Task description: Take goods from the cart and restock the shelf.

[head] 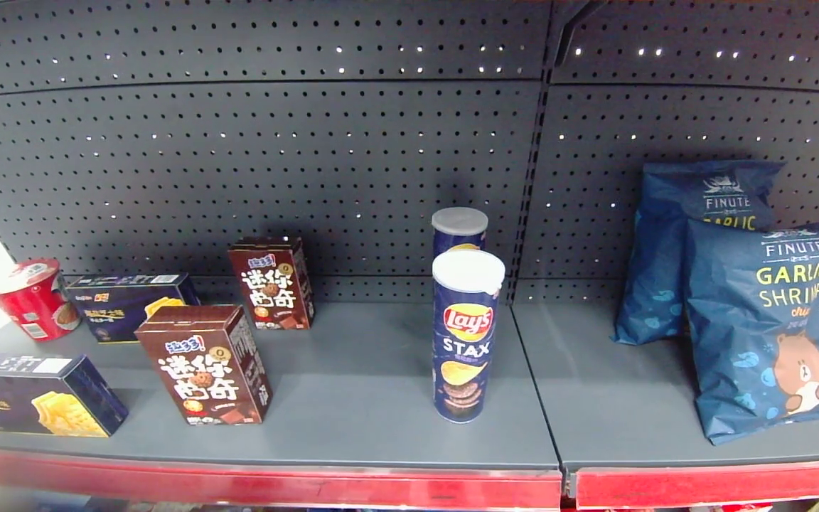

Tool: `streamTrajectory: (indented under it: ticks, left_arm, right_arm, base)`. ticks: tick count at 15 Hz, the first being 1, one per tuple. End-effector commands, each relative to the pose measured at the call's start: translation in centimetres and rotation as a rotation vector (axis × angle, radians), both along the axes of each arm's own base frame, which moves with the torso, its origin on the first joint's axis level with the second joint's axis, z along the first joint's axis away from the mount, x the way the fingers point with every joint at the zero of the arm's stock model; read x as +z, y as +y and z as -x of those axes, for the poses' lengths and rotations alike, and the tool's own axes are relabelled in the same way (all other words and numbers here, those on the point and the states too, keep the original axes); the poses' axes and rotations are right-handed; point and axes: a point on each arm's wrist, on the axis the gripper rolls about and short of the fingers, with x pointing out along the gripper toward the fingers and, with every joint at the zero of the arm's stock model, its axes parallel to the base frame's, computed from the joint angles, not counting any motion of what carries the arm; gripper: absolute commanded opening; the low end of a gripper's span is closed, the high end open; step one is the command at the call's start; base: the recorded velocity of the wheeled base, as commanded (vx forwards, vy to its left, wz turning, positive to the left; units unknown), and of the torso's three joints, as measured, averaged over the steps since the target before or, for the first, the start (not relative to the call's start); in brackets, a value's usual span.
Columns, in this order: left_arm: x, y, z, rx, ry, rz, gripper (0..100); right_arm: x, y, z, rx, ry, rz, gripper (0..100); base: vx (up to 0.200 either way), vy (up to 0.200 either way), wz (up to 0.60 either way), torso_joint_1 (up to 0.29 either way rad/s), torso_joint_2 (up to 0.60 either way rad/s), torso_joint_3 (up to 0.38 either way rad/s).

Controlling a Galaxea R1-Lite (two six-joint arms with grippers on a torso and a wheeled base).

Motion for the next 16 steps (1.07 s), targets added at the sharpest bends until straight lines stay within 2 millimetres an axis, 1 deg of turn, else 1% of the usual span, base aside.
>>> streamTrajectory:
  ticks: [1, 9, 10, 11, 12, 14, 15, 16]
  left_arm:
    - [0.00, 0.00, -0.02, -0.001, 0.002, 0.000, 100]
    - [0.00, -0.02, -0.01, -0.007, 0.002, -0.001, 100]
    - [-0.01, -0.02, -0.01, -0.007, 0.003, -0.003, 100]
    - [0.03, -0.02, 0.00, -0.007, 0.002, -0.003, 100]
    - [0.00, -0.02, -0.01, -0.007, 0.002, -0.001, 100]
    - [0.05, -0.02, -0.01, -0.007, 0.000, -0.001, 100]
    - [0.00, -0.02, -0.01, -0.007, 0.002, -0.001, 100]
    - [0.00, -0.02, -0.01, -0.007, 0.002, -0.001, 100]
  right_arm:
    - [0.02, 0.00, -0.03, 0.002, 0.003, -0.002, 100]
    - [-0.02, 0.02, -0.03, 0.012, 0.006, 0.000, 100]
    - [-0.01, 0.12, -0.02, 0.079, 0.005, 0.002, 100]
    - [-0.01, 0.15, -0.02, 0.098, 0.005, 0.004, 100]
    - [-0.01, 0.42, 0.08, 0.316, -0.005, 0.061, 100]
    - [-0.03, 0.26, 0.31, 0.430, -0.022, 0.051, 100]
    - [-0.07, 0.19, 0.40, 0.466, -0.033, 0.050, 100]
    - [-0.07, 0.19, 0.41, 0.462, -0.033, 0.041, 100]
  base:
    - [0.000, 0.000, 0.00, 0.000, 0.00, 0.000]
    - [0.000, 0.000, 0.00, 0.000, 0.00, 0.000]
    - [0.000, 0.000, 0.00, 0.000, 0.00, 0.000]
    - [0.000, 0.000, 0.00, 0.000, 0.00, 0.000]
    - [0.000, 0.000, 0.00, 0.000, 0.00, 0.000]
    - [0.000, 0.000, 0.00, 0.000, 0.00, 0.000]
    - [0.000, 0.000, 0.00, 0.000, 0.00, 0.000]
    - [0.000, 0.000, 0.00, 0.000, 0.00, 0.000]
